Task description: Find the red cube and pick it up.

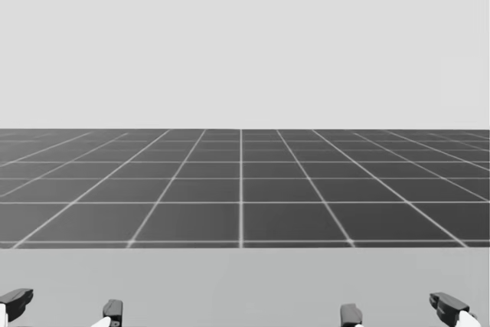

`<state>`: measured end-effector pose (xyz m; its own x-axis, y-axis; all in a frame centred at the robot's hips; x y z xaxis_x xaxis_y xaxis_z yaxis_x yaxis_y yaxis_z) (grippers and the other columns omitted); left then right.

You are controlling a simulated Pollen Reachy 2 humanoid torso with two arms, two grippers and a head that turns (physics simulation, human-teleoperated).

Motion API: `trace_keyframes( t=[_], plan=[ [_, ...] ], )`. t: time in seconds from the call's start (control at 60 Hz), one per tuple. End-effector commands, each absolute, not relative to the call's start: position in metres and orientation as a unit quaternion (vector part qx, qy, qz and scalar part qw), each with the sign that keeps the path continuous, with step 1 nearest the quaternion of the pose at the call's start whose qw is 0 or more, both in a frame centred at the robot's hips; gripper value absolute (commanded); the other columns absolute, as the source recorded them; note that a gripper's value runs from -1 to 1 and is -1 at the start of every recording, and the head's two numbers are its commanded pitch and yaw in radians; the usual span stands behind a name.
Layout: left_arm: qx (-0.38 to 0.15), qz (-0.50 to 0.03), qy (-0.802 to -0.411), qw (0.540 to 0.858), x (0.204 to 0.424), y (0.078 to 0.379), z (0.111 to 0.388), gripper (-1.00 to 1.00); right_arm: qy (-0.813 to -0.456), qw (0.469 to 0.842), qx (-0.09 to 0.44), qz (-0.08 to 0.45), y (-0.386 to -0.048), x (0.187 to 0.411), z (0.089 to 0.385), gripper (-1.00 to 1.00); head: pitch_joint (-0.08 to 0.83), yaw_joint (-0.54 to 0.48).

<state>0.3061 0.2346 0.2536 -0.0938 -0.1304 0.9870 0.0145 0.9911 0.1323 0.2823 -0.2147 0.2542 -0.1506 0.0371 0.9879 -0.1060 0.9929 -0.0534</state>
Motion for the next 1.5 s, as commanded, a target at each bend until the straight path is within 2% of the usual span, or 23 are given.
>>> trace_keyframes(
  t=[0.017,0.233,0.483,0.717,0.9,1.167,1.367,1.5],
  plan=[
    [0.040,-0.055,-0.738,0.672,0.3062,0.2348,0.2536,-1.00,-0.756,0.654,0.013,0.024,-0.2118,0.2798,0.2524,-1.00,0.016,-0.01],
    [0.039,-0.054,-0.738,0.672,0.3065,0.2349,0.2535,-1.00,-0.752,0.658,0.023,0.041,-0.2137,0.2828,0.2540,-1.00,0.077,0.00],
    [0.039,-0.055,-0.737,0.673,0.3069,0.2349,0.2535,-1.00,-0.753,0.656,0.016,0.043,-0.2127,0.2825,0.2542,-1.00,0.296,0.01],
    [0.039,-0.058,-0.736,0.673,0.3069,0.2340,0.2533,-1.00,-0.753,0.656,0.014,0.049,-0.2114,0.2823,0.2536,-1.00,0.439,0.04],
    [0.038,-0.061,-0.735,0.674,0.3068,0.2328,0.2532,-1.00,-0.753,0.656,0.013,0.054,-0.2104,0.2820,0.2531,-1.00,0.548,0.11],
    [0.033,-0.063,-0.733,0.677,0.3061,0.2308,0.2527,-1.00,-0.751,0.657,0.015,0.063,-0.2089,0.2808,0.2521,-1.00,0.645,0.22],
    [0.025,-0.063,-0.730,0.680,0.3058,0.2294,0.2522,-1.00,-0.750,0.658,0.014,0.066,-0.2065,0.2805,0.2509,-1.00,0.665,0.25],
    [-0.010,-0.074,-0.720,0.690,0.3046,0.2294,0.2551,-1.00,-0.750,0.658,0.014,0.066,-0.2057,0.2804,0.2504,-1.00,0.660,0.25]
  ],
)
